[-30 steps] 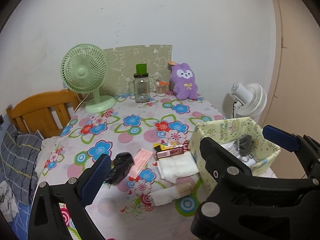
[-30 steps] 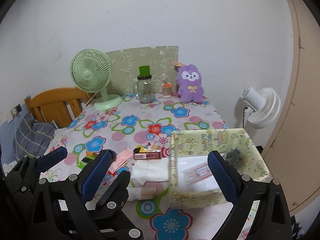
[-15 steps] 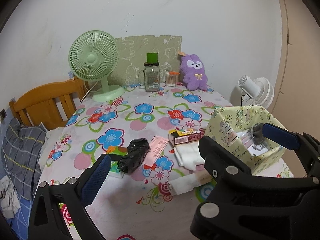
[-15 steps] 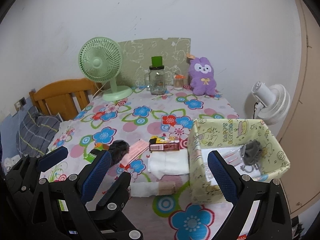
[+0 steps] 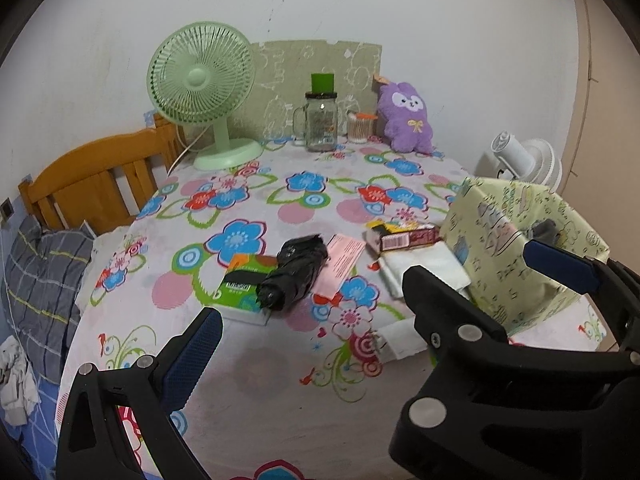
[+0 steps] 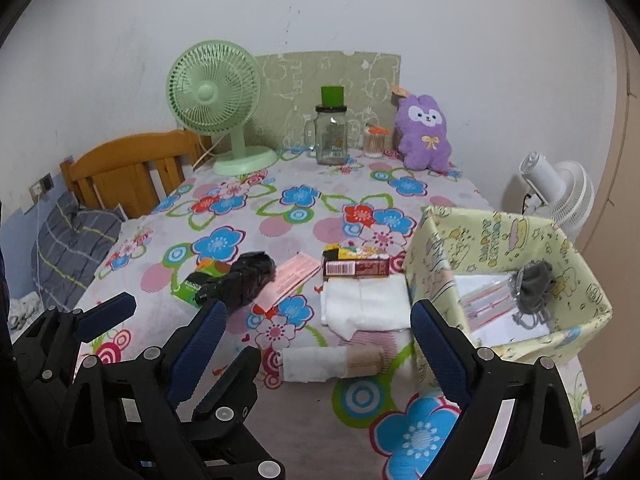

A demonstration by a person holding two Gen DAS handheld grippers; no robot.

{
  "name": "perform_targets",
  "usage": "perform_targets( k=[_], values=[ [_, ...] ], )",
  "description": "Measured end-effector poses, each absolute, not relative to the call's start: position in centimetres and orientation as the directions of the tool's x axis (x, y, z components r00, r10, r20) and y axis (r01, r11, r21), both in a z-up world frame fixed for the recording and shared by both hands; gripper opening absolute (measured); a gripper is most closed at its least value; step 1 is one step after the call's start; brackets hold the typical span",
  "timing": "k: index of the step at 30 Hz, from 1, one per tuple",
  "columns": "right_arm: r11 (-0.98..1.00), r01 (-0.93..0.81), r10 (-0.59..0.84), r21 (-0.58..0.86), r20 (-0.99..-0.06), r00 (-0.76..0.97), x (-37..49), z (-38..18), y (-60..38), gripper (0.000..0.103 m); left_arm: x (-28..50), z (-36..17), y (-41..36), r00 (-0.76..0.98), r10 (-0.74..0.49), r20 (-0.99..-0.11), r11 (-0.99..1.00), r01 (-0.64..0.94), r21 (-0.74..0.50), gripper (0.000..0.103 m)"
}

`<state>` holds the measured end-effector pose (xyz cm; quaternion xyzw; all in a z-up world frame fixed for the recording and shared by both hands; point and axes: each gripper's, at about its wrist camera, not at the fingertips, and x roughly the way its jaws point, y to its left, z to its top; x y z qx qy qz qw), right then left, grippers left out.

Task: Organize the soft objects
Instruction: 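Withdraw both tools from the box back over the table items, then grasp the white cloth with the right gripper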

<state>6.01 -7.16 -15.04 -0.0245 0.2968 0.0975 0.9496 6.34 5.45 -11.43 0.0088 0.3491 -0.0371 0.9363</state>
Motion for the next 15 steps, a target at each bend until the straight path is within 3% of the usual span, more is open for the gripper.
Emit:
perform_targets(
  k=[15],
  values=[
    [0.979,-0.203,0.152,0.005,-0.679,0.718,8.9,-19.7,-5.8,0.077,8.1,-15.8,6.5,0.672,-0.042,-0.74,0.999,0.051,-0.01,0.102]
  ],
)
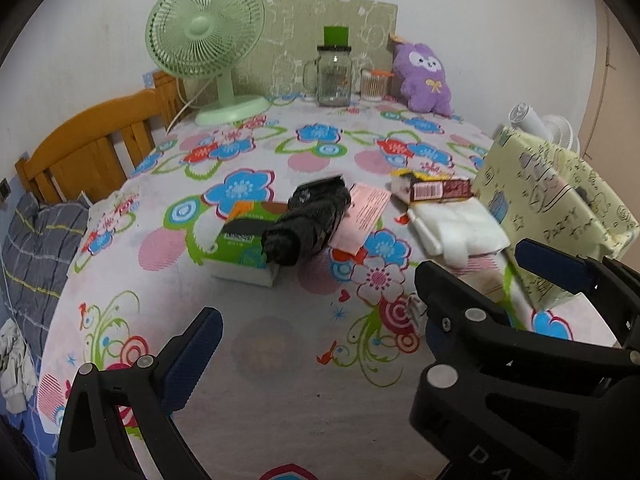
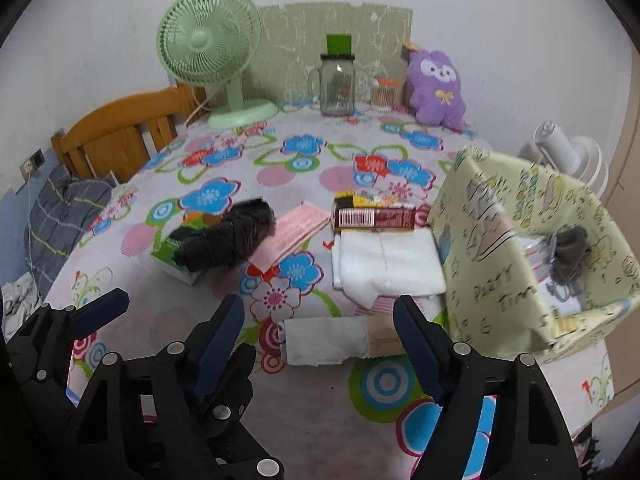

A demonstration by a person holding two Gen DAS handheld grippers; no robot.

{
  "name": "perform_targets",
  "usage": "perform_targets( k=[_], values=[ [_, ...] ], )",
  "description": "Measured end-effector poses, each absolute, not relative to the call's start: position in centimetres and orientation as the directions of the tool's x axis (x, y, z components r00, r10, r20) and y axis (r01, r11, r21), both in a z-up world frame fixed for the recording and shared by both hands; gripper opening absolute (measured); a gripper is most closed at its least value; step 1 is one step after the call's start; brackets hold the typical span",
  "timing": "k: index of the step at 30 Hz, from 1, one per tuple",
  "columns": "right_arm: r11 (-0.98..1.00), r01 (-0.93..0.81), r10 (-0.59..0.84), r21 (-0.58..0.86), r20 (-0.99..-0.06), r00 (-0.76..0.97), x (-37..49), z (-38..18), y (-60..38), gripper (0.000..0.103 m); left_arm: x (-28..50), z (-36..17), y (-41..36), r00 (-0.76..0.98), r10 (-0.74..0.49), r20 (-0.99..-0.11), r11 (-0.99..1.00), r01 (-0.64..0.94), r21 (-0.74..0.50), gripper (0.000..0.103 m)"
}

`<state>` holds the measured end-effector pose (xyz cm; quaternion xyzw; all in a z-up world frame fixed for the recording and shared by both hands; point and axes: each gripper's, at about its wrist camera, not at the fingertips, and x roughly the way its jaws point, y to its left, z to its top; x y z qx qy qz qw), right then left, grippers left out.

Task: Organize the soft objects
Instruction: 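Grasp the white cloth with the right gripper, then close the left gripper on the black folded umbrella while the right gripper holds the white cloth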

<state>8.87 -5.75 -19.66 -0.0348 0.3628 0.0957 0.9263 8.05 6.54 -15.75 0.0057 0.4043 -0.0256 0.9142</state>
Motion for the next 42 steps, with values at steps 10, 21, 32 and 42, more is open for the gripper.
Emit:
perform_targets(
  k=[10,21,32,42],
  values=[
    [0.982,-0.185,0.144,0.027,-0.742,0.655,10.8,-22.3,-6.1,0.06,9.1,-17.7,5.6,0.627,-0.048,-0.778,0.997,0.081,0.003,0.099],
    [0.979,-0.203,0.151,0.026,-0.763,0.629,11.6,-23.5,-5.8,0.048,9.8,-19.0,5.8,0.593,-0.042,-0.804,0.998,0.058,-0.009,0.099],
    [0.975,-0.206,0.193,0.078,-0.749,0.634,11.2,-22.5,-6.4,0.019,9.6,-17.7,5.6,0.617,-0.038,-0.786,0.999,0.053,-0.007,0.097],
    [0.97,-0.231,0.212,0.073,-0.712,0.669,10.4,-20.4,-5.8,0.018,9.2,-15.6,6.0,0.66,-0.03,-0.75,0.999,0.04,-0.005,0.097]
  ],
)
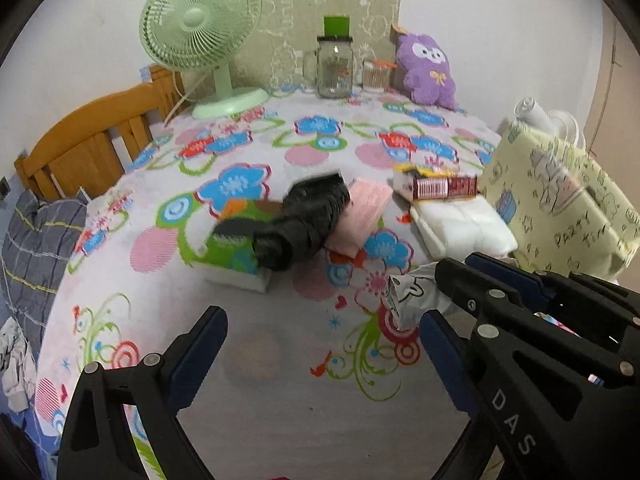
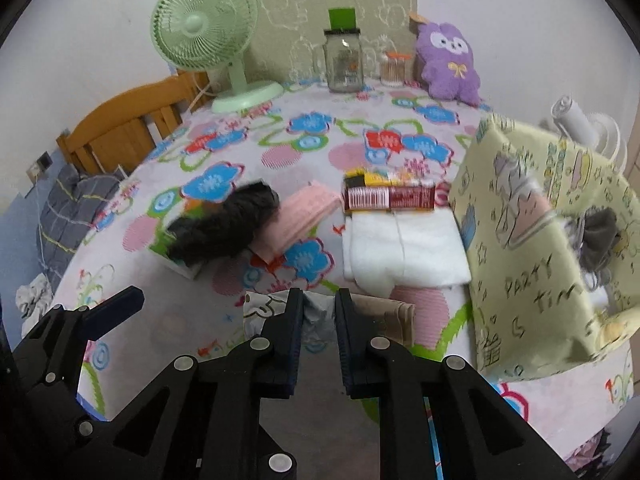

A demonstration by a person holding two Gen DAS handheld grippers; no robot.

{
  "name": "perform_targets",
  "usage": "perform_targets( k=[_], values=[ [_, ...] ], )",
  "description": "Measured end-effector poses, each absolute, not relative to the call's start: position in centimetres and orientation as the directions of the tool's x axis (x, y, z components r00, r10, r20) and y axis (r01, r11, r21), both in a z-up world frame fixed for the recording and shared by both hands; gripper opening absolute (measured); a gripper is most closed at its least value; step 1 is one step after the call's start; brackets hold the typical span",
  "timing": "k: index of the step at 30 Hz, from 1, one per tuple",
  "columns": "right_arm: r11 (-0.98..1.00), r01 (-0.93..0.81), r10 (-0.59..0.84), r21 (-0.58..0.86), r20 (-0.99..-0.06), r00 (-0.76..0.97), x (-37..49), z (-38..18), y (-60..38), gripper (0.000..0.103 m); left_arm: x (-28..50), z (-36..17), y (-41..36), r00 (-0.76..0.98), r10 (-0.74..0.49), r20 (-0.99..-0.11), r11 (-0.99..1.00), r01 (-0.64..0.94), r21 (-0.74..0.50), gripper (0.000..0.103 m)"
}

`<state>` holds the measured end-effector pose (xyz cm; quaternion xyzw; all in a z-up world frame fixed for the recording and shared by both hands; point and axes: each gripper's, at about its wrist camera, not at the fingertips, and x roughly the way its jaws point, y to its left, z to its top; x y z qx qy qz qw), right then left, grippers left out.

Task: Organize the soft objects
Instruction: 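Close the left gripper on the black folded umbrella while the right gripper holds the white cloth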

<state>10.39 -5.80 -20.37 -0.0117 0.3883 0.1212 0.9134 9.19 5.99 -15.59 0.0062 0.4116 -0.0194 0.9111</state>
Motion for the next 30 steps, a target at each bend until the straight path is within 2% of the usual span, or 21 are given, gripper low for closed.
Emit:
perform_targets(
  k=[15,21,27,30],
  values=[
    [0.974,-0.222,0.198,0.049,-0.66,0.724,12.9,-17.8,-5.1,0.018,12.2,-13.6,6.8,0.718,-0.013,-0.696,0.999,0.031,0.013,0.097],
    [0.977,-0.208,0.187,0.048,-0.668,0.72,14.4,-18.2,-5.1,0.018,13.8,-14.2,6.7,0.711,-0.02,-0.703,0.999,0.043,0.015,0.091],
    [0.98,-0.194,0.175,0.048,-0.68,0.712,15.6,-18.7,-5.3,0.018,14.9,-14.9,6.4,0.712,-0.049,-0.701,0.997,0.076,0.007,0.072],
    [0.98,-0.192,0.172,0.049,-0.693,0.7,16.0,-19.2,-5.3,0.018,15.5,-15.6,6.3,0.695,-0.064,-0.716,0.996,0.085,-0.006,0.052]
  ],
)
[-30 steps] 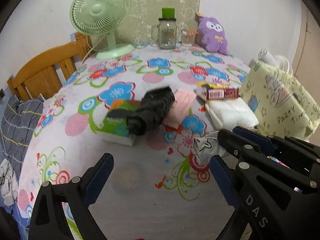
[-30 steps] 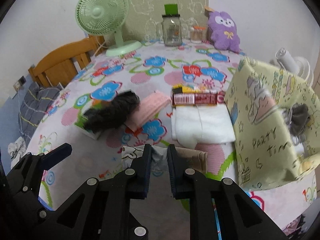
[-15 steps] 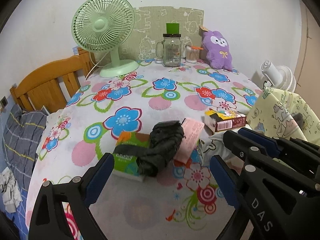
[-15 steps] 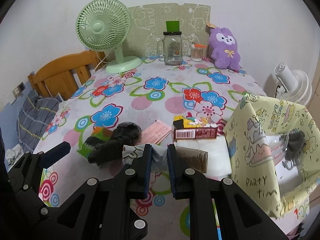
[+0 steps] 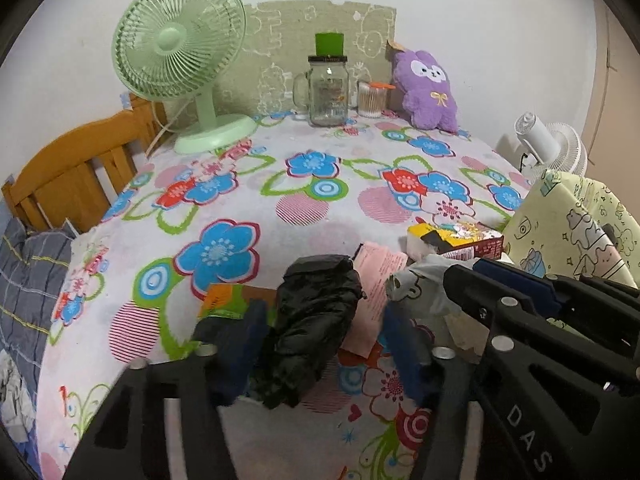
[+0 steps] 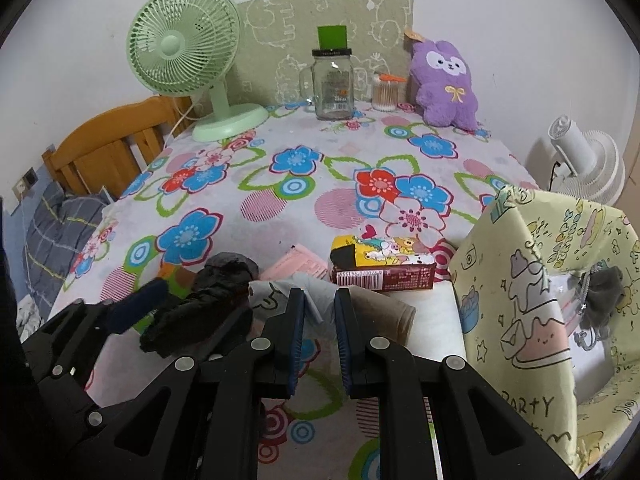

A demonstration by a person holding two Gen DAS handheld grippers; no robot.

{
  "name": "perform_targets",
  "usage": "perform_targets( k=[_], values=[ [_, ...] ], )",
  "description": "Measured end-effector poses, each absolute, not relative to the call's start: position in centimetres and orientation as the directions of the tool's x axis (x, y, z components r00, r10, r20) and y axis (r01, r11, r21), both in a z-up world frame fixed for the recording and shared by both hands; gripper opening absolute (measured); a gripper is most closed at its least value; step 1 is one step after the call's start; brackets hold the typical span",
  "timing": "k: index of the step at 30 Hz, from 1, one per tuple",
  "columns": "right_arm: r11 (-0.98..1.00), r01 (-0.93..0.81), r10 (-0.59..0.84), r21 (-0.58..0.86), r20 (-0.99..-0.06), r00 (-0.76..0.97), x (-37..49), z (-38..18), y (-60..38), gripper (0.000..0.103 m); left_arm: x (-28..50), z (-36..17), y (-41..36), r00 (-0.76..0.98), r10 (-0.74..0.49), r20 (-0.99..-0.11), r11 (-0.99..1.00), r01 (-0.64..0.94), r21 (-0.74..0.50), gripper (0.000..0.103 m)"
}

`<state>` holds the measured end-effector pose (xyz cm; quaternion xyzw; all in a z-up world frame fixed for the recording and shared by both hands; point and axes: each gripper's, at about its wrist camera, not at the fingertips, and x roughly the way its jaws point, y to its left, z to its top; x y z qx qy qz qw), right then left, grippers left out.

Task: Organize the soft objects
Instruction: 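Close the left gripper on the black folded umbrella while the right gripper holds the white cloth, then lift the umbrella with the left gripper while the right gripper carries the cloth toward the box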

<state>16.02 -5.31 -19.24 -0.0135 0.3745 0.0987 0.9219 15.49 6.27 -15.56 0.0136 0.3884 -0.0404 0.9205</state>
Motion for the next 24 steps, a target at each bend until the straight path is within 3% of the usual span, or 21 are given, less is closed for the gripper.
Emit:
perform_targets(
  k=[2,5,24],
  values=[
    [0.979,-0.197,0.176,0.052,-0.7,0.692,16.1,-19.5,-5.2,0.018,15.8,-16.0,6.3,0.675,-0.078,-0.733,0.996,0.086,-0.026,0.038],
    [0.978,-0.201,0.179,0.052,-0.703,0.688,16.2,-19.6,-5.1,0.018,15.7,-16.0,6.3,0.67,-0.083,-0.737,0.996,0.088,-0.032,0.034],
    [0.973,-0.224,0.199,0.05,-0.667,0.718,14.0,-17.6,-5.4,0.018,13.4,-13.9,6.1,0.702,-0.078,-0.707,0.997,0.07,-0.04,0.028]
  ],
)
